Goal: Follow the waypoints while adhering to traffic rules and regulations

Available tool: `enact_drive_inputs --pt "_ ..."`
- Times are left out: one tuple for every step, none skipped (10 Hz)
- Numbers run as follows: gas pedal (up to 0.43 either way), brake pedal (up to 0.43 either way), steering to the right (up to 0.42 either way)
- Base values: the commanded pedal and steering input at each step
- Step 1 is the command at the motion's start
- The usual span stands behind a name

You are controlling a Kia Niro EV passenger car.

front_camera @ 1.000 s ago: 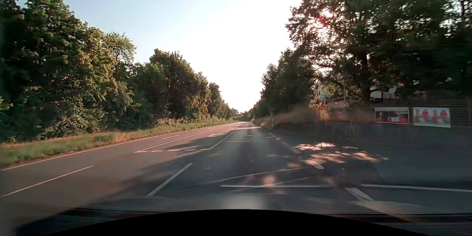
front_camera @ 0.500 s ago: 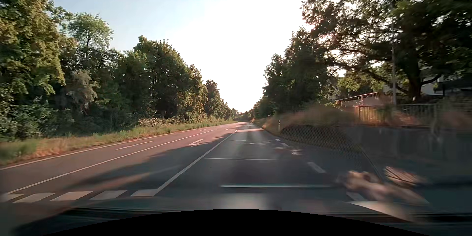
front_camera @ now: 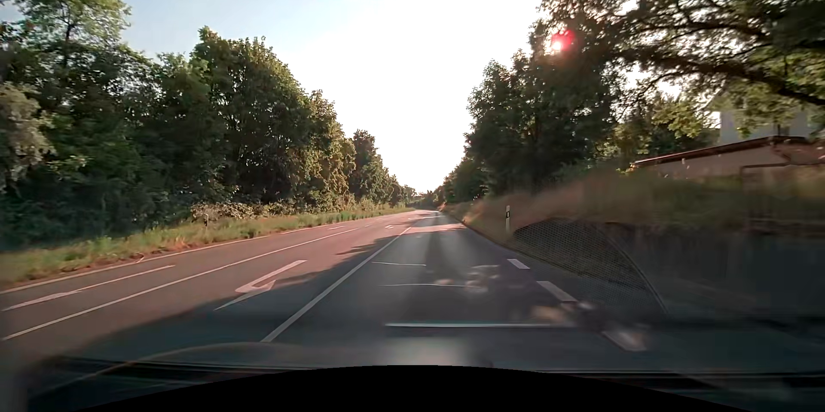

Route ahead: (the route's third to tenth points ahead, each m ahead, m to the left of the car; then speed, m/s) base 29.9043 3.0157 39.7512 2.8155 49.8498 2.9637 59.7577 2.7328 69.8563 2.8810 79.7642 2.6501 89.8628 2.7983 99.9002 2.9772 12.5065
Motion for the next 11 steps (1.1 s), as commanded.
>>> enact_drive_inputs --pt "0.169 0.0 -0.001" --pt "0.169 0.0 -0.001" --pt "0.169 0.0 -0.001" --pt "0.157 0.0 -0.001" --pt "0.15 0.0 -0.001" --pt "0.13 0.0 -0.001" --pt "0.118 0.0 -0.001" --pt "0.098 0.0 -0.001" --pt "0.067 0.0 -0.001" --pt "0.067 0.0 -0.001" --pt "0.067 0.0 -0.001"
